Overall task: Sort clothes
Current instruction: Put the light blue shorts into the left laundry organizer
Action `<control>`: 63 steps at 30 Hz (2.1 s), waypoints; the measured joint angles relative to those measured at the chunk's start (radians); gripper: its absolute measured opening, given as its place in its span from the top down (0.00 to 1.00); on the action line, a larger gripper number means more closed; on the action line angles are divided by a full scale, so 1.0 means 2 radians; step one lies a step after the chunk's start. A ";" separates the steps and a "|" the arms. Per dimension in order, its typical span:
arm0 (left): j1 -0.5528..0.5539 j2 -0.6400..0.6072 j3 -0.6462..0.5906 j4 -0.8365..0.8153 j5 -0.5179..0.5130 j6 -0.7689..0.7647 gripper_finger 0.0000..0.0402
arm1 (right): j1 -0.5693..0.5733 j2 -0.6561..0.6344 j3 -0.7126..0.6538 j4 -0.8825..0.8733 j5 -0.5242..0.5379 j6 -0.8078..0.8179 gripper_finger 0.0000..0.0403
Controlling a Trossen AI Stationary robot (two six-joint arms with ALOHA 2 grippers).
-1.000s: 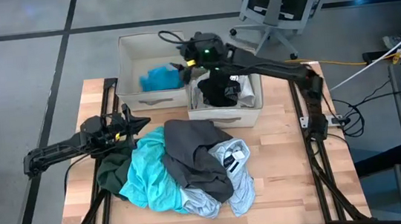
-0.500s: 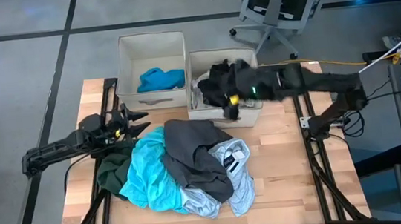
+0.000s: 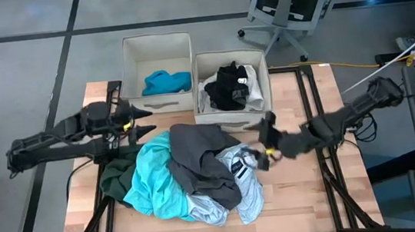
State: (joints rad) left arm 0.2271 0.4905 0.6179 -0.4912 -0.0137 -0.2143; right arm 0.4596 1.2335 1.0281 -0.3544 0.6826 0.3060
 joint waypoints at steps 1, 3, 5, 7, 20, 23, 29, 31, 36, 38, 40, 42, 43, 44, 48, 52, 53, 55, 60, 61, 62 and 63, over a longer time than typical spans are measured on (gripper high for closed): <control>-0.008 0.012 0.020 -0.019 0.000 -0.005 0.28 | 0.014 0.000 -0.015 0.015 0.017 0.010 0.22; -0.027 0.038 0.056 -0.062 0.000 -0.020 0.28 | 0.041 0.001 -0.042 0.039 0.046 0.031 0.22; -0.050 0.065 0.086 -0.103 0.001 -0.040 0.28 | 0.062 0.003 -0.067 0.069 0.072 0.055 0.22; -0.076 0.092 0.109 -0.147 0.002 -0.071 0.28 | 0.081 0.004 -0.094 0.086 0.100 0.079 0.22; -0.225 0.233 0.114 -0.271 -0.019 -0.307 0.28 | 0.132 0.036 -0.185 0.210 0.190 0.138 0.22; -0.239 0.256 0.099 -0.234 -0.014 -0.322 0.28 | 0.131 0.050 -0.185 0.219 0.190 0.138 0.22; -0.269 0.292 0.068 -0.138 0.021 -0.324 0.28 | 0.131 0.065 -0.185 0.232 0.189 0.136 0.22; -0.279 0.304 0.062 -0.105 0.030 -0.325 0.28 | 0.131 0.065 -0.185 0.232 0.186 0.136 0.22; -0.299 0.345 0.061 -0.094 0.024 -0.325 0.28 | 0.130 0.065 -0.185 0.232 0.186 0.136 0.22; -0.304 0.366 0.061 -0.093 0.022 -0.319 0.28 | 0.130 0.065 -0.185 0.232 0.186 0.136 0.22; -0.307 0.387 0.061 -0.089 0.022 -0.307 0.31 | 0.130 0.065 -0.185 0.233 0.191 0.136 0.22; -0.308 0.406 0.061 -0.082 0.021 -0.293 0.37 | 0.130 0.065 -0.185 0.233 0.195 0.135 0.22; -0.308 0.413 0.061 -0.082 0.022 -0.283 0.41 | 0.130 0.065 -0.185 0.233 0.196 0.135 0.22; -0.308 0.419 0.061 -0.081 0.022 -0.275 0.45 | 0.130 0.065 -0.185 0.233 0.199 0.135 0.22; -0.305 0.428 0.061 -0.081 0.016 -0.246 0.66 | 0.130 0.065 -0.185 0.232 0.201 0.135 0.22; -0.306 0.427 0.069 -0.091 -0.007 -0.221 0.90 | 0.130 0.065 -0.185 0.231 0.201 0.134 0.22; -0.307 0.427 0.075 -0.097 -0.016 -0.213 0.95 | 0.130 0.065 -0.185 0.231 0.201 0.133 0.22; -0.311 0.427 0.091 -0.114 -0.038 -0.201 0.98 | 0.130 0.065 -0.185 0.231 0.201 0.133 0.22; -0.320 0.427 0.143 -0.179 -0.110 -0.177 0.99 | 0.130 0.065 -0.185 0.229 0.201 0.133 0.22; -0.323 0.427 0.155 -0.193 -0.130 -0.176 0.99 | 0.130 0.065 -0.185 0.229 0.201 0.133 0.22; -0.325 0.427 0.165 -0.206 -0.147 -0.175 0.99 | 0.130 0.065 -0.185 0.229 0.201 0.133 0.22; -0.327 0.427 0.175 -0.221 -0.164 -0.175 0.99 | 0.130 0.065 -0.185 0.229 0.201 0.133 0.22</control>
State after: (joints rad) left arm -0.4266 1.3441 0.9687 -0.9335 -0.3423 -0.5640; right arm 0.7193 1.3640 0.6581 0.1043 1.0848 0.5720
